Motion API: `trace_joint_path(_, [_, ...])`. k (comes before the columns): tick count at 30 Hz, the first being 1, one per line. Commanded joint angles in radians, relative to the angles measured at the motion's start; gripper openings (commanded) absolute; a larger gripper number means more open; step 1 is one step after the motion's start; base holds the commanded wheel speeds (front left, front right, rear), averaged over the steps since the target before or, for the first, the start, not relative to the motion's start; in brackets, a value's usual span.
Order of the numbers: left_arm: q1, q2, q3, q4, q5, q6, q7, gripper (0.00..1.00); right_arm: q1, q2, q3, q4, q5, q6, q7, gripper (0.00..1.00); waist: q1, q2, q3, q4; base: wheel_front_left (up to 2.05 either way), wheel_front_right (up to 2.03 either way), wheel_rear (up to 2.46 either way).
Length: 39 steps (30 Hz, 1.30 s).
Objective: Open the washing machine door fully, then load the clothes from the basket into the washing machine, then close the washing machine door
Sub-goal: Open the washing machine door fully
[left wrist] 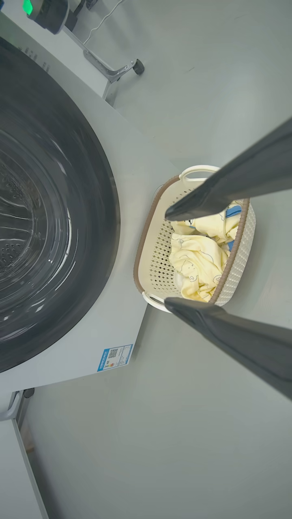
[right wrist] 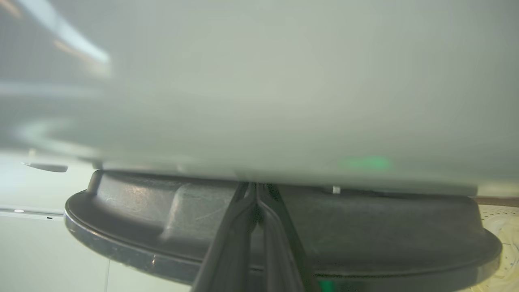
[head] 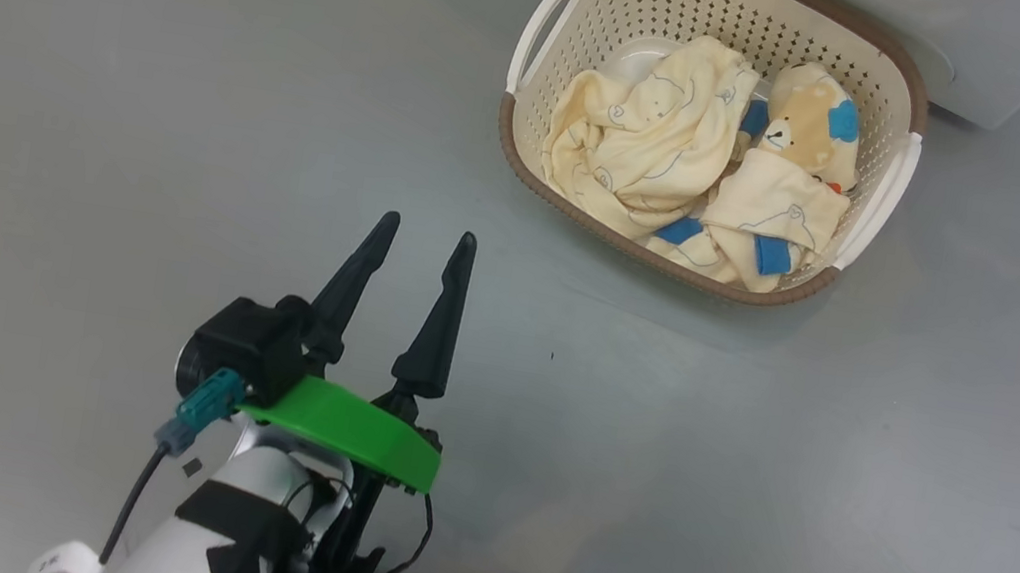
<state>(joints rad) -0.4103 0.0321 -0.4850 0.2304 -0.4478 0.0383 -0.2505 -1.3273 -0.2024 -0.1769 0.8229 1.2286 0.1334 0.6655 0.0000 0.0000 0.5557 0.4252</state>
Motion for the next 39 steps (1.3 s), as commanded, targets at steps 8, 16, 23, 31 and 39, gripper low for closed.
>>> trace_joint_path(8, [-0.018,0.018,0.015,-0.033,-0.018,0.014,-0.011,1.00,-0.108,0.039,-0.031,0.069,0.001,-0.003,0.065,0.00,0.0000,0.0000,0.004,0.013,0.00,0.00,0.00])
trace_joint_path(16, [-0.019,0.018,0.012,-0.035,-0.017,0.016,-0.011,1.00,-0.112,0.039,-0.046,0.122,-0.009,-0.003,0.103,0.00,0.0000,0.0000,0.000,0.011,0.00,0.00,0.00])
trace_joint_path(23, [-0.020,0.018,0.013,-0.033,-0.014,0.014,-0.011,1.00,-0.112,0.042,-0.062,0.139,-0.013,-0.003,0.121,0.00,0.0000,0.0000,-0.001,0.006,0.00,0.00,0.00])
trace_joint_path(31, [-0.019,0.018,0.015,-0.032,-0.012,0.013,-0.011,1.00,-0.097,0.052,-0.077,0.149,-0.015,-0.003,0.146,0.00,0.0000,0.0000,-0.013,0.003,0.00,0.00,0.00])
trace_joint_path(39, [-0.012,0.018,0.017,-0.027,-0.009,0.012,-0.011,1.00,-0.076,0.061,-0.082,0.162,-0.025,-0.003,0.168,0.00,0.0000,0.0000,-0.034,0.003,0.00,0.00,0.00])
